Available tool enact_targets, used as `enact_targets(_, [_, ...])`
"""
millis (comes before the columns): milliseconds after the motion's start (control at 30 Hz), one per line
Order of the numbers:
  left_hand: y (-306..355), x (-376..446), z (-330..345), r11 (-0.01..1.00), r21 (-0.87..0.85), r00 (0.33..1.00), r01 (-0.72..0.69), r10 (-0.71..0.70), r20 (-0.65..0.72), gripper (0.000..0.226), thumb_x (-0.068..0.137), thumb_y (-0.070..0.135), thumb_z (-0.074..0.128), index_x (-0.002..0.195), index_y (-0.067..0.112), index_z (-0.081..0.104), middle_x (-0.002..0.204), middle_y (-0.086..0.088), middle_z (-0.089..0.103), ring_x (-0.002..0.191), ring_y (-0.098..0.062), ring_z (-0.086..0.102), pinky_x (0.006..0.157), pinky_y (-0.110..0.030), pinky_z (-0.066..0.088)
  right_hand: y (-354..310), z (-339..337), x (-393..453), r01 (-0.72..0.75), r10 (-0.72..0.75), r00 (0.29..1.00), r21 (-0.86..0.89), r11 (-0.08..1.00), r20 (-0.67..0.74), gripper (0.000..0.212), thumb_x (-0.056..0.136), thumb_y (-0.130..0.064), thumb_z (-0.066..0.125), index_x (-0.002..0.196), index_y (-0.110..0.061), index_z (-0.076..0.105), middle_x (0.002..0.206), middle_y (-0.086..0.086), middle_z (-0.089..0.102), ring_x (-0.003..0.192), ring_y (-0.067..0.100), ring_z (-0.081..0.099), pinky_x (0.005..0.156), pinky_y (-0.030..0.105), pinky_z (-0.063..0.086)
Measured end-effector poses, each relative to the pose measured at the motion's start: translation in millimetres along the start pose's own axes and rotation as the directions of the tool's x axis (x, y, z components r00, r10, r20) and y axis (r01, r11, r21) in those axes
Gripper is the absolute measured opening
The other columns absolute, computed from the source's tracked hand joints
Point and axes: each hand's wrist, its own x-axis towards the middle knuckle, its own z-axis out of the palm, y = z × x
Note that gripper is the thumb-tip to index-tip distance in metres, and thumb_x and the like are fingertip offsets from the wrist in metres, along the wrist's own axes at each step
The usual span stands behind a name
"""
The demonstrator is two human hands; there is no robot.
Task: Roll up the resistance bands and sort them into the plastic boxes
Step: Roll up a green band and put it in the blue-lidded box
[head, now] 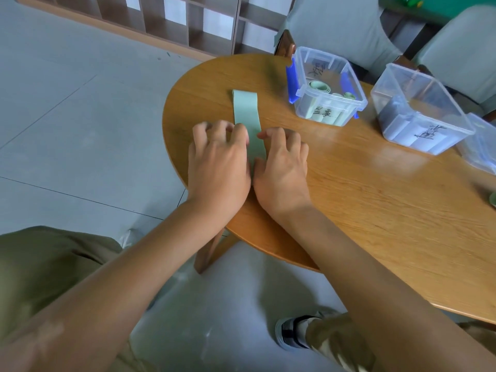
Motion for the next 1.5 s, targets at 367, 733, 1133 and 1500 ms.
enact_targets(367, [-10.6,42.3,20.5,0.998,0.056,0.999,-0.013,0.011,0.032,0.032,0.094,0.02,0.06,0.125,0.012,0.059,0.129,-0.013,0.059,0.126,-0.037,0.043,0.094,-0.043,0.046,-5.7,21.9,45.6,0.035,-0.046,0.996,-0.14,0.99,-0.078,0.045,0.091,-0.006,0.051,0.133,-0.02,0.046,0.132,0.004,0.043,0.118,0.026,0.038,0.098,0.038,0.041])
enact_targets(733, [-28.4,70.1,32.0,0.968,-0.25,0.999,-0.002,-0.008,-0.036,0.022,0.094,-0.002,0.054,0.108,0.01,0.064,0.11,-0.01,0.064,0.107,-0.03,0.053,0.081,-0.03,0.038,-13.6,32.6,91.4,-0.041,0.014,0.996,-0.305,0.952,-0.09,0.044,0.091,-0.004,0.047,0.132,-0.018,0.044,0.133,0.007,0.042,0.126,0.029,0.038,0.099,0.04,0.043])
enact_targets(1133, [-18.0,32.5,-0.7,0.864,-0.483,0.988,0.139,-0.09,0.124,0.014,0.086,0.008,0.061,0.095,0.018,0.061,0.086,0.007,0.068,0.08,-0.011,0.065,0.073,-0.032,0.056,-16.2,44.1,125.6,-0.12,0.083,0.988,-0.311,0.943,-0.128,0.045,0.084,0.002,0.047,0.126,-0.014,0.044,0.129,0.009,0.045,0.123,0.031,0.043,0.095,0.041,0.042])
enact_targets(1500, [-25.3,27.1,1.8,0.865,-0.501,0.99,0.03,0.042,0.133,0.03,0.079,0.016,0.084,0.103,0.018,0.067,0.094,0.01,0.069,0.082,-0.003,0.065,0.078,-0.031,0.058,13.3,21.3,96.6,-0.197,0.217,0.976,0.288,0.937,-0.038,0.03,0.096,-0.009,0.044,0.118,-0.016,0.062,0.117,0.002,0.063,0.112,0.021,0.057,0.098,0.035,0.047])
